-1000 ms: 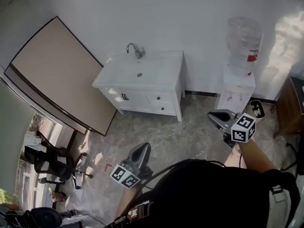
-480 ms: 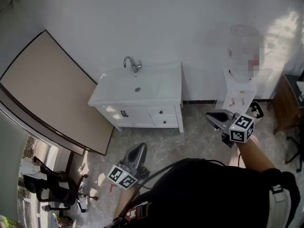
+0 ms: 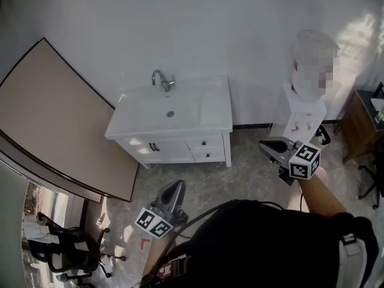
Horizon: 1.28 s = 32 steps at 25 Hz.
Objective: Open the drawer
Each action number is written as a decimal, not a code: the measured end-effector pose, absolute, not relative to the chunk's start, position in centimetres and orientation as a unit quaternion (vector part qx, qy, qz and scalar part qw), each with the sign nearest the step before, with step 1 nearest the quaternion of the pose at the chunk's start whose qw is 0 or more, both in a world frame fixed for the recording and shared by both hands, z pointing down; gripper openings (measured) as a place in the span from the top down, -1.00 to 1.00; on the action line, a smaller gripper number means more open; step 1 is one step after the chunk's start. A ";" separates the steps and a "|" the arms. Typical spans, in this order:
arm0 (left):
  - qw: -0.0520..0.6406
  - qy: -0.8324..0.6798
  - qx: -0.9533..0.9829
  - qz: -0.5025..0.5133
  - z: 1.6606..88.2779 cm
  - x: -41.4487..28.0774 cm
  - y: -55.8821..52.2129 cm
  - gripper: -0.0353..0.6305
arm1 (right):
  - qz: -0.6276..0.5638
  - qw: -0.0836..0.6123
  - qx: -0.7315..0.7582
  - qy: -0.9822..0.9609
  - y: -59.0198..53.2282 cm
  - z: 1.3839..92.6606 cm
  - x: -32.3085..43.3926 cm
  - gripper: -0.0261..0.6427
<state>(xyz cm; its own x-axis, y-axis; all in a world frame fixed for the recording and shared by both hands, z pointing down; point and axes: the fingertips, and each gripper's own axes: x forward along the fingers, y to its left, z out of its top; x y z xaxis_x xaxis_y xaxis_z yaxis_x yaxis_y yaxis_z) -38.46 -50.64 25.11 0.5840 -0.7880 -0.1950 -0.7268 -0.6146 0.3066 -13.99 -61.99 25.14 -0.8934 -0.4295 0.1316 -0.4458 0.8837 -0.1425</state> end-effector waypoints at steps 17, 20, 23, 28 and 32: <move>0.098 -0.498 0.850 -0.138 26.0 -32.7 -66.3 0.89 | 0.105 0.039 0.143 -0.983 -80.8 27.3 -11.0 0.94; 0.098 -0.519 0.837 -0.141 25.9 -30.8 -69.8 0.89 | 0.102 0.043 0.116 -0.987 -85.1 27.1 -10.3 0.94; 0.098 -0.533 0.829 -0.136 26.2 -28.9 -72.5 0.89 | 0.104 0.043 0.091 -0.989 -88.5 27.3 -9.9 0.94; 0.105 -0.562 0.811 -0.128 27.2 -28.1 -74.5 0.89 | 0.110 0.046 0.056 -0.991 -92.0 28.3 -10.4 0.94; 0.110 -0.578 0.798 -0.128 27.7 -29.2 -74.8 0.89 | 0.113 0.051 0.041 -0.991 -93.1 28.9 -11.8 0.94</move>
